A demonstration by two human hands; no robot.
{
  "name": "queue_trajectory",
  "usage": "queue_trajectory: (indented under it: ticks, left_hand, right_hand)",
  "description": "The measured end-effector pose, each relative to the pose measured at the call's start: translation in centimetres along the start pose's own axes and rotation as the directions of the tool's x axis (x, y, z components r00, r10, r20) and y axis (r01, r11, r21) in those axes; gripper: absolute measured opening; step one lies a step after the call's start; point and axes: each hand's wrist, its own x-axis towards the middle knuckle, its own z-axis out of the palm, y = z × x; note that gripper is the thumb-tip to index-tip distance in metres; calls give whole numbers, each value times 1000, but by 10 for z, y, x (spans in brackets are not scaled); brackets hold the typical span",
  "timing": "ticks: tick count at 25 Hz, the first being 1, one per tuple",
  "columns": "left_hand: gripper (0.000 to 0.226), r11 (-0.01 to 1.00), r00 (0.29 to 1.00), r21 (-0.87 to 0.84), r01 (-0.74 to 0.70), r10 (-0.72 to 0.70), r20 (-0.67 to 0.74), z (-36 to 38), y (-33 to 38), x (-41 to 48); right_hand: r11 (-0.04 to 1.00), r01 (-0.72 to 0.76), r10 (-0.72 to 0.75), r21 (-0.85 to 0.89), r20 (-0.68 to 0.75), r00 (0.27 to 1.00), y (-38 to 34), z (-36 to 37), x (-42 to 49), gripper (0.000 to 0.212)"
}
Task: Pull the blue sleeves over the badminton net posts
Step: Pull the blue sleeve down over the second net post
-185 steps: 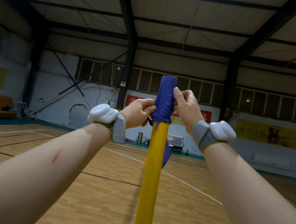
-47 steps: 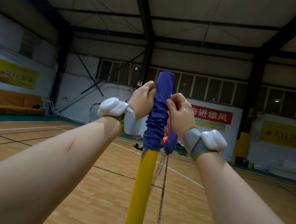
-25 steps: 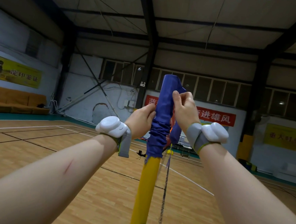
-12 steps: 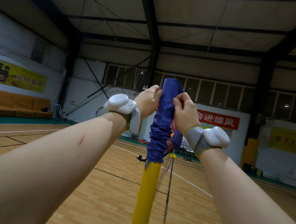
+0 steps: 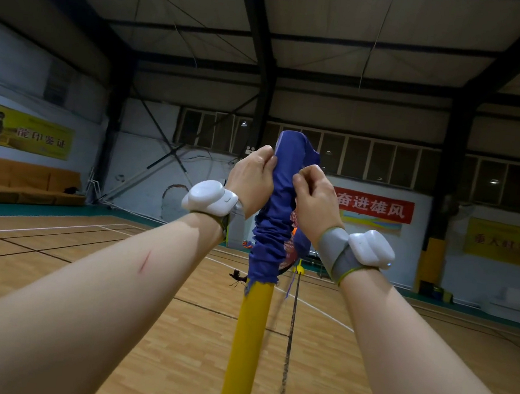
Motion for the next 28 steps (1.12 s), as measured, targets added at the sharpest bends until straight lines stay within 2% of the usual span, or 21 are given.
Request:
queue_trajectory:
  ticks: [10, 14, 18, 20, 22, 25, 26, 28]
  left_hand:
    - [19, 1000, 992, 21, -18, 15, 127, -1, -21, -44]
    - [18, 1000, 986, 25, 6, -10, 168, -6, -17, -46]
    - [14, 999, 977, 38, 18, -26, 214, -12, -15, -44]
    - [16, 999, 975, 47, -4, -6, 220, -15, -13, -43]
    - [18, 999, 970, 42, -10, -1, 244, -19, -11, -39]
    - [30, 992, 963, -46, 119, -104, 248, -22, -7, -22]
    - [30, 980, 960, -94, 176, -150, 237, -22, -5, -13]
    - [25, 973, 962, -106, 203, -177, 208, -18, -1, 1]
  right_hand:
    - [999, -39, 38, 12, 67, 997, 15, 9, -38, 14]
    - [993, -103, 97, 49, 110, 989, 12, 4, -36, 18]
    - [977, -196, 196, 88, 12, 981, 1, -5, -12, 28]
    - [978, -207, 208, 33, -13, 978, -6, -7, 5, 35]
    - [982, -190, 190, -21, -3, 982, -10, -5, 15, 33]
    - [988, -147, 148, -56, 14, 989, -12, 2, 17, 22]
    - [990, -137, 138, -46, 20, 990, -12, 5, 16, 19]
    - [992, -120, 121, -31, 34, 992, -11, 6, 16, 17]
